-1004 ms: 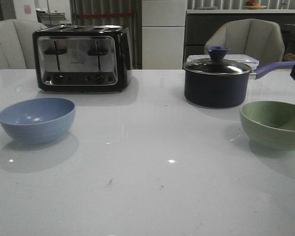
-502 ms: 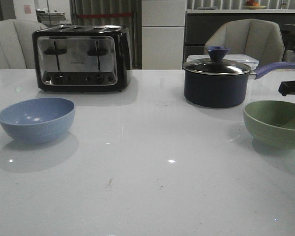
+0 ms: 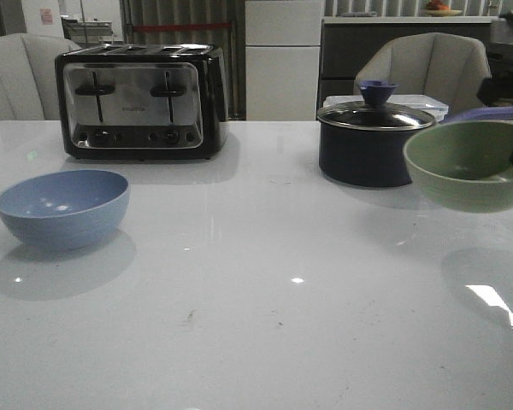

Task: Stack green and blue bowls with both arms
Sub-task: 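Grasp the rim of the pale green bowl with the right gripper, then lift and carry the green bowl toward the table center, lower it, then open the right gripper and withdraw it from the green bowl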

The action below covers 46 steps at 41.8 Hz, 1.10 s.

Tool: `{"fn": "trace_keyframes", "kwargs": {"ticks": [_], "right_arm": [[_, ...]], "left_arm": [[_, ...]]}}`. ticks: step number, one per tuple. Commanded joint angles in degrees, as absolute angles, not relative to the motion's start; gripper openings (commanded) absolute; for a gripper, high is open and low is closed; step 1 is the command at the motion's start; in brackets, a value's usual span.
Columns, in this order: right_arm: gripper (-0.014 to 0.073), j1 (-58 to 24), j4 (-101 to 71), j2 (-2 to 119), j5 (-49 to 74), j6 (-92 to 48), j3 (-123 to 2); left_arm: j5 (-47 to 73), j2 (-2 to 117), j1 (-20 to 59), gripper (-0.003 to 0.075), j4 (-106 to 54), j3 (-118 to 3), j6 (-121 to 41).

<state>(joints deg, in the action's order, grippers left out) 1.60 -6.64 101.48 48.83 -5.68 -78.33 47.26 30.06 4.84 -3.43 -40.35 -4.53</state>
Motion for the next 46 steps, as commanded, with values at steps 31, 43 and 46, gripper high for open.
{"fn": "trace_keyframes", "kwargs": {"ticks": [31, 43, 46], "right_arm": [[0.0125, -26.4, -15.2, 107.8, 42.9, -10.0, -78.8], [0.0453, -26.4, -15.1, 108.0, 42.8, -10.0, -79.7], [0.0456, -26.4, -15.2, 106.2, 41.3, -10.0, -79.6]], "left_arm": [[42.6, 30.8, 4.8, 0.0505, -3.7, -41.9, -4.0], [42.6, 30.8, 4.8, 0.0505, -3.7, -41.9, -4.0], [42.8, 30.8, 4.8, 0.0505, -3.7, -41.9, -4.0]]}}
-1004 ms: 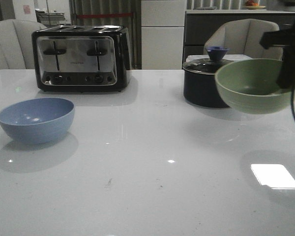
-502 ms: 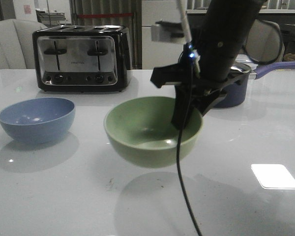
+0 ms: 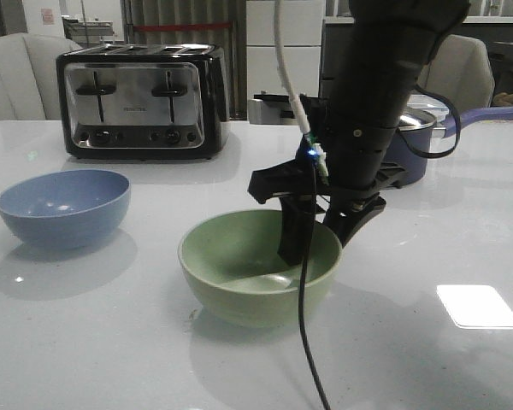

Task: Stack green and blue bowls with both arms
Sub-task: 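Open the right gripper and withdraw it from the green bowl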

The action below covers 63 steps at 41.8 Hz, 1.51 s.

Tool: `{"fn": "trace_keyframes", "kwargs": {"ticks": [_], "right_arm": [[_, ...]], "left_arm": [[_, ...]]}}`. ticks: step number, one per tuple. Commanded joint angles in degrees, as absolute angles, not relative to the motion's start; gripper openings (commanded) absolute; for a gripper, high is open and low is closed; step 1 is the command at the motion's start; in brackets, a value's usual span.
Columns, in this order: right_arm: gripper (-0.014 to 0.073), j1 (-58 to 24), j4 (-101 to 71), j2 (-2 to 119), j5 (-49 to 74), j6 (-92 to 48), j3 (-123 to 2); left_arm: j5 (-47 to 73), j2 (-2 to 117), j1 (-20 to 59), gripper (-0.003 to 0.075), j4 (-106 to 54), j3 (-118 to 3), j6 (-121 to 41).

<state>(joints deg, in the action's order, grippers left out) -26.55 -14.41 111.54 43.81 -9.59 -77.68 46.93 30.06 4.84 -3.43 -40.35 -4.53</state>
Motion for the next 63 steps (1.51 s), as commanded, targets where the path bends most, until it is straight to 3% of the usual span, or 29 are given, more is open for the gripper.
{"fn": "trace_keyframes", "kwargs": {"ticks": [1, 14, 37, 51, 63], "right_arm": [[0.0456, -26.6, -15.2, 105.6, 40.9, -10.0, -79.5], [0.0456, -31.0, -14.8, 87.9, 31.2, -13.9, -68.0], [0.0456, -31.6, -13.1, 56.3, 38.4, -14.1, -48.1], [0.0456, -31.6, -13.1, 52.4, 38.4, -14.1, -45.3], [0.0456, -31.6, -13.1, 52.4, 38.4, -14.1, -45.3]], "left_arm": [[42.8, 30.8, 4.8, 0.0505, -3.7, -41.9, -4.0], [42.8, 30.8, 4.8, 0.0505, -3.7, -41.9, -4.0], [42.8, 30.8, 4.8, 0.0505, -3.7, -41.9, -4.0], [43.3, 33.5, 4.8, 0.0505, -3.5, -42.0, -4.3], [44.4, 52.1, 4.8, 0.0505, -3.5, -46.7, -4.3]]}}
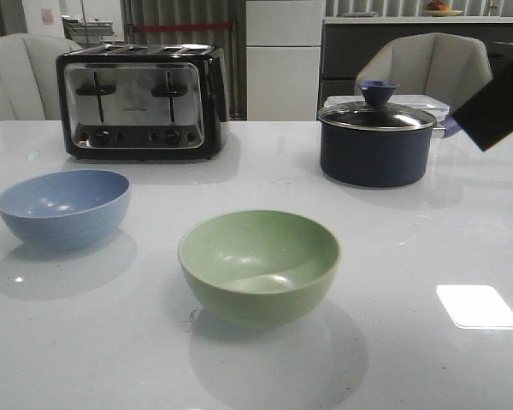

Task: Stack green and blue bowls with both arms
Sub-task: 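Open the right gripper and withdraw it from the green bowl, then grasp the rim of the light blue bowl with the left gripper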

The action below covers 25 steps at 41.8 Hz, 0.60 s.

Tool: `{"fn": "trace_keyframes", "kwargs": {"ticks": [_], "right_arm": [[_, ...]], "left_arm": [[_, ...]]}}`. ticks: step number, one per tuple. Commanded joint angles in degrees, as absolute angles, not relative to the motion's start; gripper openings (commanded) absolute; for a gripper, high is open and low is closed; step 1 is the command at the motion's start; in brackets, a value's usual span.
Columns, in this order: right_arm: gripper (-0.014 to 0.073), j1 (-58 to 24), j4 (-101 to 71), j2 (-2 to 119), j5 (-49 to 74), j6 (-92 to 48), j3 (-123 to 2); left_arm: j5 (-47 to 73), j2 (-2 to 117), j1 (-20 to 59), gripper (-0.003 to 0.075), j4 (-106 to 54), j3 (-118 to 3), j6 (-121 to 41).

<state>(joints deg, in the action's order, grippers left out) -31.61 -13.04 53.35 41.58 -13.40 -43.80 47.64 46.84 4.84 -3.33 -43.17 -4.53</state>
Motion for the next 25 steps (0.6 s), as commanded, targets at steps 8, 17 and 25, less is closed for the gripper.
{"fn": "trace_keyframes", "kwargs": {"ticks": [8, 17, 25], "right_arm": [[0.0456, -31.6, -13.1, 52.4, 38.4, -14.1, -45.3], [0.0456, -31.6, -13.1, 52.4, 38.4, -14.1, -45.3], [0.0456, -31.6, -13.1, 52.4, 38.4, -14.1, -45.3]], "left_arm": [[44.1, 67.9, 4.8, 0.0505, -3.5, -53.8, -4.3], [43.9, 84.7, 4.8, 0.0505, -4.9, -63.8, -4.3], [41.7, 96.2, 4.8, 0.0505, -6.3, -71.8, -4.3]]}}
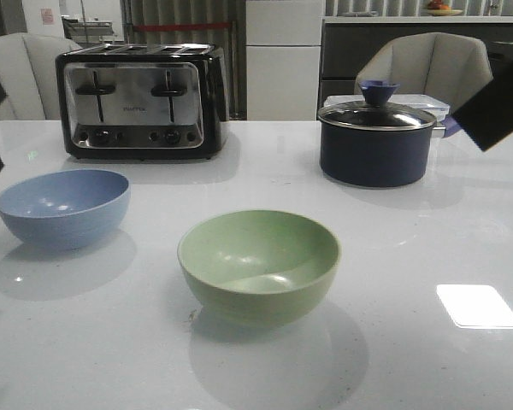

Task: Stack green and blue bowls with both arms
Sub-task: 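Grasp the rim of the light blue bowl with the left gripper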

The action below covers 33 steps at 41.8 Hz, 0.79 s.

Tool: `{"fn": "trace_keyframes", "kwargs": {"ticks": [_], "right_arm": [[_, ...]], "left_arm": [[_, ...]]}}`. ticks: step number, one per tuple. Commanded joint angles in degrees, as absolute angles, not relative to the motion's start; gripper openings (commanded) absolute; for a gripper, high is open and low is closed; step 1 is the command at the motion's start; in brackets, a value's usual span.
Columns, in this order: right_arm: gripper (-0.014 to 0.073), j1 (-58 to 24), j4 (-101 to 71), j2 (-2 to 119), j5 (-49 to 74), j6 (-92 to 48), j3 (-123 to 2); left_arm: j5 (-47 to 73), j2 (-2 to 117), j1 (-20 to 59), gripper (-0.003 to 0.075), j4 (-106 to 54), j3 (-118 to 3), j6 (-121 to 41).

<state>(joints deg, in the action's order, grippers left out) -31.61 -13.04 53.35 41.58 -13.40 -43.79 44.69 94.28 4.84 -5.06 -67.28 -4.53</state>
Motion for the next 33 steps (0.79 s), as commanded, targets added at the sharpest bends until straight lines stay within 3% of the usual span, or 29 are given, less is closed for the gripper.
{"fn": "trace_keyframes", "kwargs": {"ticks": [1, 7, 17, 33], "right_arm": [[0.0456, -31.6, -13.1, 52.4, 38.4, -14.1, -45.3], [0.0456, -31.6, -13.1, 52.4, 38.4, -14.1, -45.3], [0.0456, -31.6, -13.1, 52.4, 38.4, -14.1, -45.3], [0.0456, -31.6, -13.1, 52.4, 38.4, -14.1, -45.3]], "left_arm": [[41.3, 97.7, 4.8, 0.0505, -6.3, -72.9, -4.3], [39.8, 104.1, 4.8, 0.0482, -6.6, -77.6, -4.3], [39.5, 109.7, 4.8, 0.0365, -6.6, -81.2, -4.3], [40.5, 109.3, 4.8, 0.0090, -6.5, -81.2, -4.3]]}}
